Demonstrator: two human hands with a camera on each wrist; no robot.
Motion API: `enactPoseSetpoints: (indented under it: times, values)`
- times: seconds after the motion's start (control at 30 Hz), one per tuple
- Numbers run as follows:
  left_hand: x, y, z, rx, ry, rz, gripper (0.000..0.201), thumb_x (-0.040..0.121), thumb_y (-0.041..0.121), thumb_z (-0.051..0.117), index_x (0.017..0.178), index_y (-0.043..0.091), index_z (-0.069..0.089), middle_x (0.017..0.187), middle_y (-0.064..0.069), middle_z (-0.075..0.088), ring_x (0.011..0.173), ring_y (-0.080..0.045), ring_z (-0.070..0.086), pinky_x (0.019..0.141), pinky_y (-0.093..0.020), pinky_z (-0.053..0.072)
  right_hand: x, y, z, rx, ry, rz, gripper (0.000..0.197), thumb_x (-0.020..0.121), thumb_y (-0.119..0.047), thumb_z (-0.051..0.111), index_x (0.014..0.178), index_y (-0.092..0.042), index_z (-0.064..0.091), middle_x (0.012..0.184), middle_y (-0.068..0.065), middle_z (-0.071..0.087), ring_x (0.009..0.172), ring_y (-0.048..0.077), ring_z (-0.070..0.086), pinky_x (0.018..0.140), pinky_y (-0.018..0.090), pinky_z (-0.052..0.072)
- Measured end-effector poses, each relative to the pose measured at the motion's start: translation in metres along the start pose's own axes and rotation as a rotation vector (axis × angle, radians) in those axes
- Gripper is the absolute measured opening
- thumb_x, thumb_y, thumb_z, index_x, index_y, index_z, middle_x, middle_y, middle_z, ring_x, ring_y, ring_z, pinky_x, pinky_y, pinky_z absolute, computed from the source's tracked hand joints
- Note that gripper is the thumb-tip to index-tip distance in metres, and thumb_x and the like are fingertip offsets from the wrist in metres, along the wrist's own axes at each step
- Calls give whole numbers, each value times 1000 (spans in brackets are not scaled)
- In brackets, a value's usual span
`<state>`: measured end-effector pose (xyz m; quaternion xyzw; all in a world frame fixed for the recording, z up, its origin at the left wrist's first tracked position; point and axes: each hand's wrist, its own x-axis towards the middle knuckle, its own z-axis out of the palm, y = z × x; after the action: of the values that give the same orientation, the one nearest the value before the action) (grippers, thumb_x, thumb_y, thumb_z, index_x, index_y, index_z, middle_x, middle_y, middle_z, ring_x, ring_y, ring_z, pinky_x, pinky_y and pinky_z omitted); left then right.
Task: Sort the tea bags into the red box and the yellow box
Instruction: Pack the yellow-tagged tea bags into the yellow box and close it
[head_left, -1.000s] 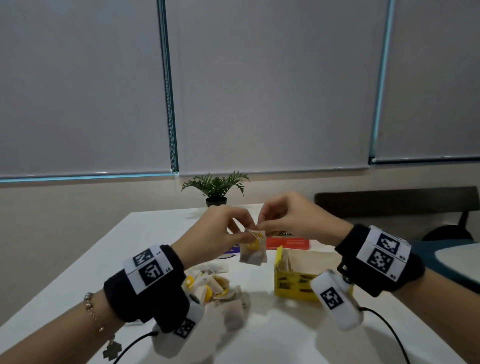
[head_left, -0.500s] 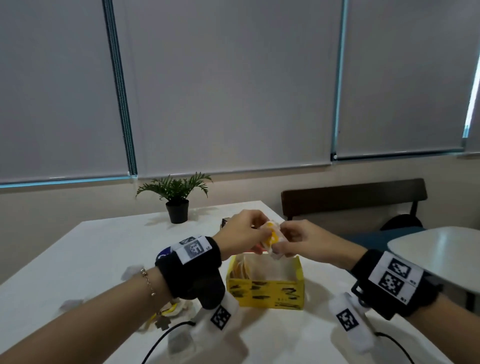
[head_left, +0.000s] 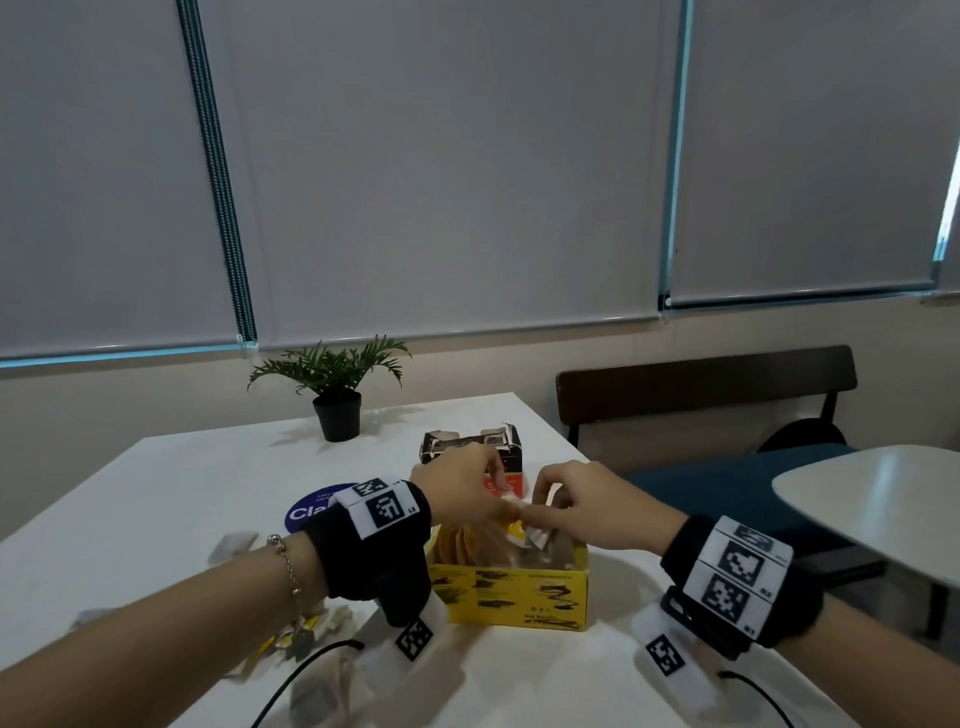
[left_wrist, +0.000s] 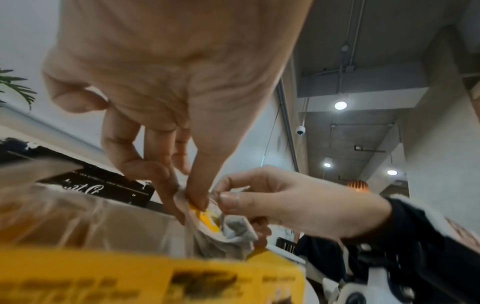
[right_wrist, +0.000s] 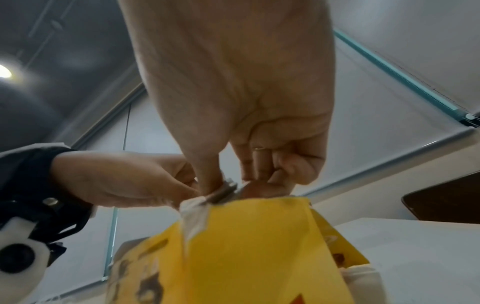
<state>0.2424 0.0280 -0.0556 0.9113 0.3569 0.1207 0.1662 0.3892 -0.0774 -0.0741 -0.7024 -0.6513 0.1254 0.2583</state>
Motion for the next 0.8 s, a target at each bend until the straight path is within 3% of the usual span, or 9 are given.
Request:
enactPoseSetpoints:
  times: [0.17, 0.27, 0.37, 0.53, 0.67, 0.8]
  values:
    - [-2, 4, 16, 270, 52, -14, 21, 83, 49, 65, 81, 30, 57, 93, 12, 62, 97, -14, 57, 96, -43, 32, 5, -2, 7, -133, -3, 9, 31, 91, -44, 63, 93, -13, 61, 77, -6, 60, 62, 4, 56, 57, 15, 44]
    - [-4, 3, 23, 375, 98, -24, 18, 83, 46, 66, 88, 29, 61, 101, 8, 64, 99, -17, 59, 93, -40, 30, 6, 0, 6, -151, -36, 14, 20, 88, -31, 70, 89, -12, 66, 78, -4, 64, 59, 3, 58, 56, 13, 45]
    - [-4, 3, 25, 430, 141, -22, 20, 83, 45, 63, 91, 27, 61, 98, 5, 64, 95, -19, 60, 90, -38, 32, 3, -1, 4, -194, -112, -51, 10, 87, -25, 70, 82, -16, 70, 85, 0, 70, 68, 5, 59, 64, 16, 47]
    - [-6, 2, 26, 468, 150, -11, 20, 83, 44, 62, 91, 26, 61, 95, 4, 63, 90, -20, 60, 91, -40, 33, -1, -5, 3, -277, -304, -112, 18, 93, -21, 61, 104, -20, 75, 104, -5, 73, 66, -5, 52, 63, 8, 37]
    - [-8, 1, 21, 494, 128, 2, 23, 85, 45, 61, 95, 25, 62, 97, 3, 64, 92, -20, 61, 91, -40, 34, 2, -7, 3, -339, -385, -84, 26, 95, -20, 57, 117, -26, 71, 112, -5, 71, 67, -4, 50, 60, 9, 33]
    - [-13, -1, 16, 542, 102, 47, 21, 92, 41, 55, 105, 26, 61, 106, 2, 64, 101, -22, 60, 94, -40, 34, 9, -8, 3, -370, -452, -51, 32, 94, -17, 55, 121, -27, 68, 115, -1, 70, 79, 5, 55, 66, 14, 43]
